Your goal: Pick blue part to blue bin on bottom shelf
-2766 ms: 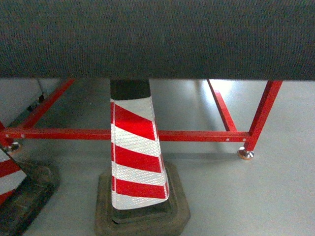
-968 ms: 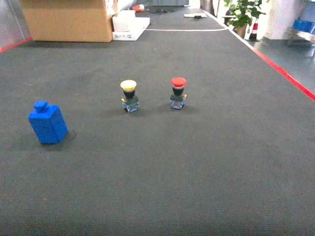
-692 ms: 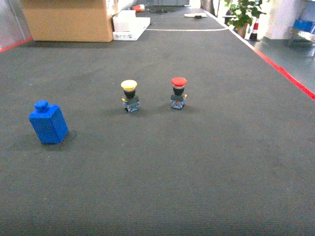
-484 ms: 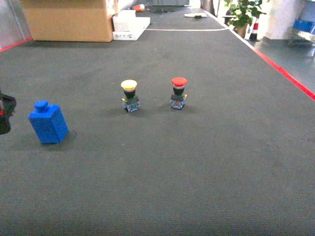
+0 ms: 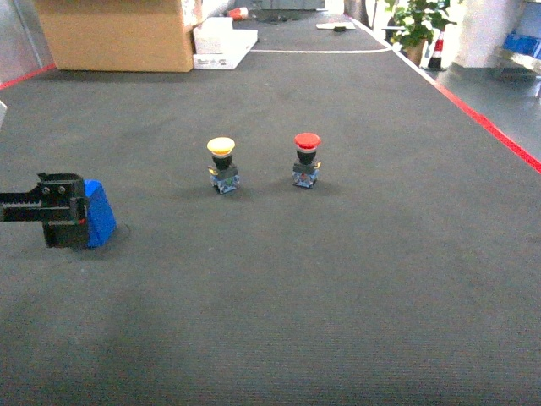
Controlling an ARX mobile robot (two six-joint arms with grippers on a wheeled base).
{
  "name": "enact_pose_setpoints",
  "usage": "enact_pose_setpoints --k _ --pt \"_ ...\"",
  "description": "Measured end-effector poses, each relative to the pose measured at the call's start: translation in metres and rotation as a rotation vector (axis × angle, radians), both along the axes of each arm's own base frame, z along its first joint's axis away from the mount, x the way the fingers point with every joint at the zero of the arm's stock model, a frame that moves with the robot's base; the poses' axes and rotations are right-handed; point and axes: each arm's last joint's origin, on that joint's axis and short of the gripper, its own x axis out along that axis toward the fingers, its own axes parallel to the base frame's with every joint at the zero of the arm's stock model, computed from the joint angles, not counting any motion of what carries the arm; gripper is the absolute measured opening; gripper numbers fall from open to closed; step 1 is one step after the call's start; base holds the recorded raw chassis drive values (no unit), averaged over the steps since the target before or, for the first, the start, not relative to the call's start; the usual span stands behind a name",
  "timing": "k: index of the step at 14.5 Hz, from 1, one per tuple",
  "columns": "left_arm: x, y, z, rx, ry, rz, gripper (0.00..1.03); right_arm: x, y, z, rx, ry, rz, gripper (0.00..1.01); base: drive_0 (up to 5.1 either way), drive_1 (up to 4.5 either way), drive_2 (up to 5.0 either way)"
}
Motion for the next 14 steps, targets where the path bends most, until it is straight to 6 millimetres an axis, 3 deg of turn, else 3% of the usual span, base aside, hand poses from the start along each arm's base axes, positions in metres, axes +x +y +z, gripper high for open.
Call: enact_pose_setpoints --k 7,12,13,14 --pt "0.055 0.009 -0.037 0.022 0.036 0.017 0.98 0.0 0.0 0.0 0.0 0.0 0.0 0.98 0.0 0.0 0.0" --pt "0.077 0.012 -0.054 0.012 0.051 0.011 0.98 0.0 0.0 0.0 0.0 0.0 0.0 0.98 0.0 0.0 0.0" --pt "0.08 0.013 -0.059 0.018 0.057 0.014 0.96 0.0 0.0 0.0 0.0 0.0 0.0 0.98 0.0 0.0 0.0" --pt "0.082 0.015 -0.063 0.014 0.078 0.019 0.86 0.0 0.0 0.0 0.0 0.0 0.0 0.98 0.0 0.0 0.0"
